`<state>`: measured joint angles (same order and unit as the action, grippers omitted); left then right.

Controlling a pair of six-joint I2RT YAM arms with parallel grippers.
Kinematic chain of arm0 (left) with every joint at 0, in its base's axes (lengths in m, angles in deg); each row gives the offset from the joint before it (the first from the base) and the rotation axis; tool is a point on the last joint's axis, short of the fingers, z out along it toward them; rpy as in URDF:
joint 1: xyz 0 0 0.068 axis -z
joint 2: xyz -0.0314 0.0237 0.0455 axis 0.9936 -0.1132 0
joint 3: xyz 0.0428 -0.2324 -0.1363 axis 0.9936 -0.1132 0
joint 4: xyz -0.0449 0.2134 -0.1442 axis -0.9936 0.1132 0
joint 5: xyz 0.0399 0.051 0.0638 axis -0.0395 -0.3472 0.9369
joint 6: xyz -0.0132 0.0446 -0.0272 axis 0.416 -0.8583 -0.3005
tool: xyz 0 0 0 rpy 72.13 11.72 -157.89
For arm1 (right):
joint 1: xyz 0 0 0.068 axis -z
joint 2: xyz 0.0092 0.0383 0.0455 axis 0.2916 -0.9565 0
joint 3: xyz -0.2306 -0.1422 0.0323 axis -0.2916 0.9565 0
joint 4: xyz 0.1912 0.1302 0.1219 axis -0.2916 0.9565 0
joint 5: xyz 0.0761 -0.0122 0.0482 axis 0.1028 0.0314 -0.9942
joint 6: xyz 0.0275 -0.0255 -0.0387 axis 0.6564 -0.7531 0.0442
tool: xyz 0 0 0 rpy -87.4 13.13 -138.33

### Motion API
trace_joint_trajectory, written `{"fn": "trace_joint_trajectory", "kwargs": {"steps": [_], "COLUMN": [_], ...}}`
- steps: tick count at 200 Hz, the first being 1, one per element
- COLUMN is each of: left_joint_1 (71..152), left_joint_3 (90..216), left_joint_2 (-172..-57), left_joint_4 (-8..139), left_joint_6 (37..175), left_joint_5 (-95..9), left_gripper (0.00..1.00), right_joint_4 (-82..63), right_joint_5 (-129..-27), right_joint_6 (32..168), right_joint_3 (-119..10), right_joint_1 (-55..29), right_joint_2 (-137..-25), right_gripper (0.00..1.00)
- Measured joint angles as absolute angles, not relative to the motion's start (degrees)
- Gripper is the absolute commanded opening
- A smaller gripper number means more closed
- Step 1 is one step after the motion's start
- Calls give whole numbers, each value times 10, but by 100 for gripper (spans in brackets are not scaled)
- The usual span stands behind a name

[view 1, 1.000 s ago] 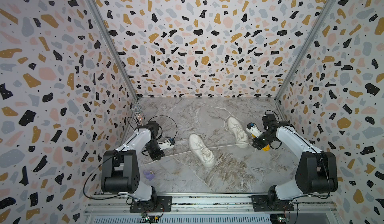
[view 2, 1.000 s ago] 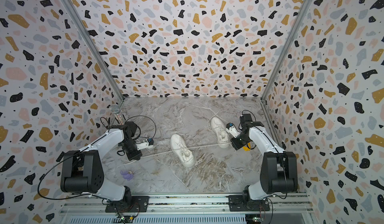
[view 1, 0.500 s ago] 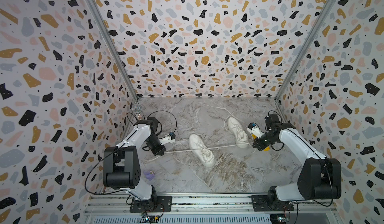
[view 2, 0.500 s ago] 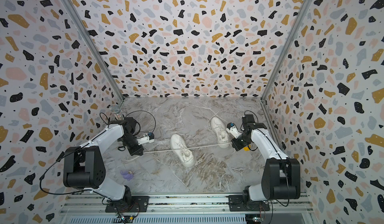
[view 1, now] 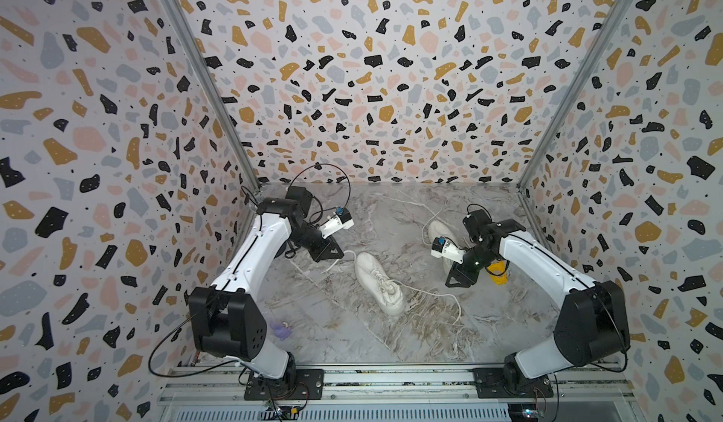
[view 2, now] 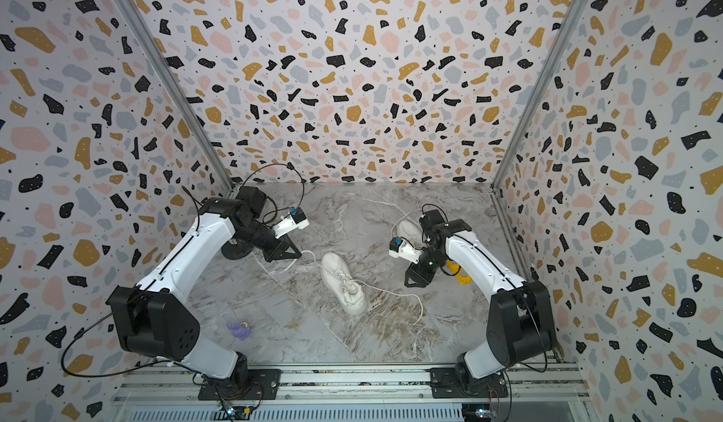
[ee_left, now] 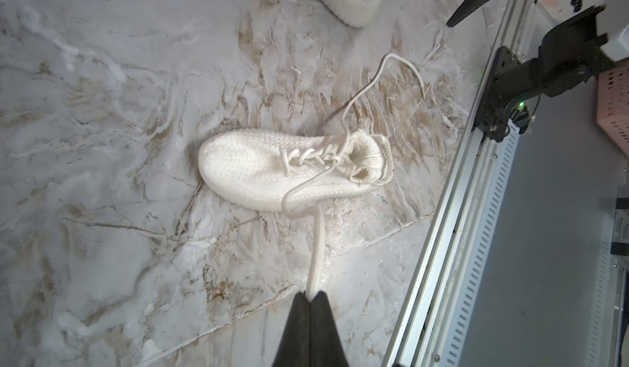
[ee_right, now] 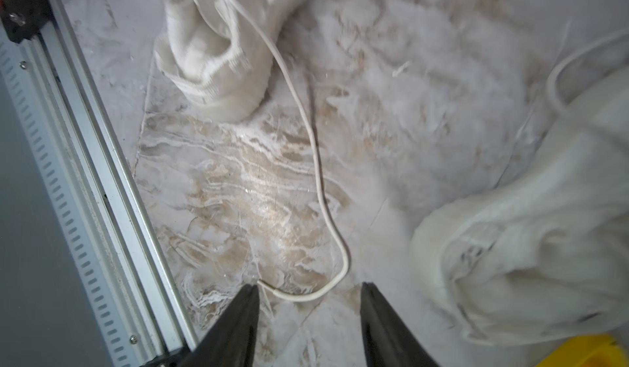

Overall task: Tie the shoes
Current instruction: Wrap the shoelace around the shoelace.

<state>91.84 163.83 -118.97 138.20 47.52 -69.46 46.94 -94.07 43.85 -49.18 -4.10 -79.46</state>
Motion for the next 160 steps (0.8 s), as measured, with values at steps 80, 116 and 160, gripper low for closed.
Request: {"fn": "trace_joint_trajectory", "kwargs": {"steps": [80, 116, 160], "left_joint_1": [918, 918, 918], "left_joint_3": [1648, 1648, 1648], "left_joint_2": [-1153, -1153, -1154], "left_joint_4": [1408, 1410, 1410], "left_joint_6": [511, 518, 519], "left_joint_5": [-712, -716, -718], "left_gripper": [0, 0, 0], "right_joint_4": [212, 153, 121], "right_joint_5": [-1088, -1097, -1098], "right_joint_6": [554, 590, 609], "right_joint_3": [-506, -511, -541], "right_joint_1": [-196, -222, -236], "right_joint_2": [-912, -975, -1014], "right_gripper": [56, 50, 39]}}
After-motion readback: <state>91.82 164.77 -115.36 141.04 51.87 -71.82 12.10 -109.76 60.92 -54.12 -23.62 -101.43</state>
